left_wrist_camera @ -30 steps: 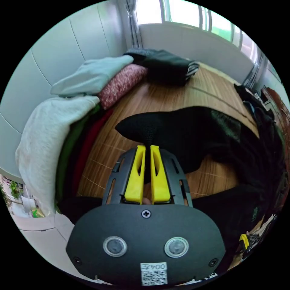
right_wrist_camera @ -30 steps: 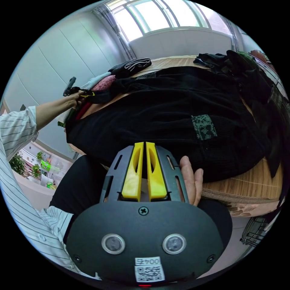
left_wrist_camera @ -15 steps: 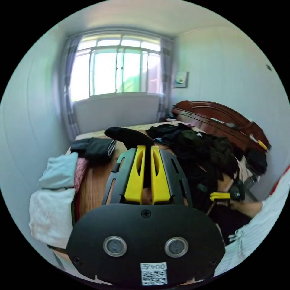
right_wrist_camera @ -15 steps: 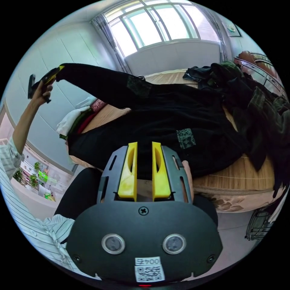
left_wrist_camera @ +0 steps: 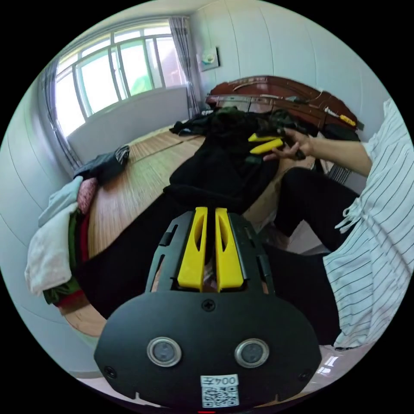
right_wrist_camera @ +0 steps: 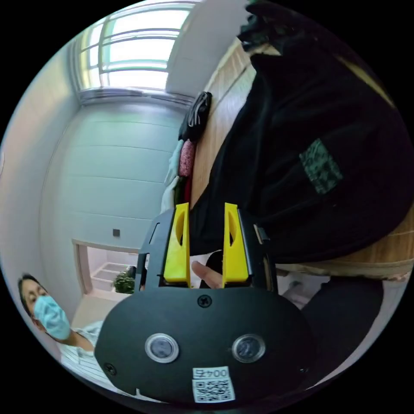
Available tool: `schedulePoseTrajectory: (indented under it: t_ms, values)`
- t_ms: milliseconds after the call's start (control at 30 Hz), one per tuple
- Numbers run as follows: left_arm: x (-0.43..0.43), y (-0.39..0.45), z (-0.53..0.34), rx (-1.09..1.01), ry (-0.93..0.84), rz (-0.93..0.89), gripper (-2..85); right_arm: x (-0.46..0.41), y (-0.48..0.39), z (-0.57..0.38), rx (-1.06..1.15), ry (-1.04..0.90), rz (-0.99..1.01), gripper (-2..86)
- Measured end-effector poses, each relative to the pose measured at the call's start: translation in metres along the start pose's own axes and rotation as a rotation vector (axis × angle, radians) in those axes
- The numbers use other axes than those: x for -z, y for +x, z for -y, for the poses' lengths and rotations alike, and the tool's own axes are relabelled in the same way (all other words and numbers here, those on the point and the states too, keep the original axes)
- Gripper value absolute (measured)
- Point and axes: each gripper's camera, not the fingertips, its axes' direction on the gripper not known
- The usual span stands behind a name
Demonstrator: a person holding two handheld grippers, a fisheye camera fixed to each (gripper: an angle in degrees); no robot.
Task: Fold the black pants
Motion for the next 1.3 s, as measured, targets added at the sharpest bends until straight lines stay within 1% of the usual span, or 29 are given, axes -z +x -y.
schedulePoseTrajectory:
  t_ms: [67, 100, 167, 267, 367, 533, 600, 633, 667, 700, 733, 767, 800, 833, 867, 900, 933, 967, 1067, 1133, 1200, 1267, 1300]
  values:
    - [-0.038, 0.004, -0.037, 0.061, -0.012, 0.013, 1.4, -0.043, -0.002, 0.004, -0.066, -0.049, -0.049, 12.1]
    - [-0.043, 0.001, -0.045, 0.094, -0.002, 0.009, 1.4, -0.053, -0.002, 0.003, -0.081, -0.058, -0.057, 12.0]
    - [-0.053, -0.018, -0.073, 0.233, 0.067, -0.015, 1.5, -0.093, -0.005, -0.011, -0.129, -0.132, -0.009, 12.0]
    - [-0.055, -0.045, -0.100, 0.371, 0.159, -0.043, 1.4, -0.138, -0.013, -0.038, -0.174, -0.198, 0.001, 12.3]
    - [-0.062, -0.055, -0.109, 0.373, 0.171, -0.017, 1.3, -0.186, -0.020, -0.064, -0.255, -0.252, 0.049, 12.7]
    - [-0.078, -0.062, -0.102, 0.307, 0.147, 0.018, 1.2, -0.247, -0.053, -0.091, -0.345, -0.256, 0.085, 13.3]
    - [-0.085, -0.065, -0.100, 0.302, 0.139, 0.023, 1.2, -0.259, -0.085, -0.099, -0.296, -0.262, 0.091, 12.6]
    - [-0.089, -0.069, -0.098, 0.305, 0.137, 0.021, 1.2, -0.263, -0.121, -0.105, -0.187, -0.267, 0.025, 12.5]
    - [-0.092, -0.072, -0.096, 0.306, 0.136, 0.024, 1.2, -0.267, -0.165, -0.113, -0.020, -0.285, -0.083, 12.4]
    - [-0.093, -0.073, -0.095, 0.305, 0.134, 0.025, 1.3, -0.270, -0.188, -0.119, 0.080, -0.297, -0.148, 12.3]
    - [-0.094, -0.076, -0.092, 0.302, 0.133, 0.027, 1.3, -0.279, -0.236, -0.133, 0.306, -0.309, -0.306, 12.3]
    - [-0.095, -0.078, -0.089, 0.301, 0.132, 0.032, 1.4, -0.292, -0.281, -0.154, 0.560, -0.291, -0.519, 12.3]
    - [-0.096, -0.080, -0.087, 0.300, 0.131, 0.033, 1.4, -0.303, -0.300, -0.166, 0.687, -0.292, -0.626, 12.4]
    - [-0.098, -0.083, -0.082, 0.299, 0.129, 0.033, 1.5, -0.331, -0.329, -0.189, 0.925, -0.339, -0.812, 12.6]
    - [-0.099, -0.086, -0.077, 0.300, 0.123, 0.036, 1.5, -0.363, -0.349, -0.213, 1.133, -0.414, -0.956, 13.0]
    - [-0.099, -0.087, -0.074, 0.299, 0.121, 0.038, 1.5, -0.379, -0.356, -0.224, 1.224, -0.450, -1.012, 13.2]
    - [-0.099, -0.089, -0.067, 0.298, 0.117, 0.043, 1.6, -0.409, -0.367, -0.243, 1.375, -0.525, -1.091, 13.4]
    - [-0.098, -0.091, -0.060, 0.299, 0.117, 0.046, 1.6, -0.436, -0.373, -0.257, 1.467, -0.608, -1.130, 13.6]
    - [-0.092, -0.093, -0.037, 0.291, 0.113, 0.065, 1.9, -0.493, -0.386, -0.275, 1.573, -0.743, -1.156, 13.6]
    - [-0.088, -0.093, -0.021, 0.274, 0.100, 0.083, 2.1, -0.519, -0.398, -0.277, 1.579, -0.757, -1.154, 13.3]
    - [-0.084, -0.094, -0.004, 0.261, 0.087, 0.096, 2.4, -0.539, -0.413, -0.278, 1.558, -0.772, -1.137, 11.1]
    - [-0.076, -0.097, 0.019, 0.266, 0.083, 0.100, 2.8, -0.556, -0.429, -0.282, 1.475, -0.838, -1.073, 6.0]
    - [-0.074, -0.098, 0.024, 0.272, 0.083, 0.100, 3.0, -0.559, -0.432, -0.284, 1.454, -0.859, -1.056, 5.2]
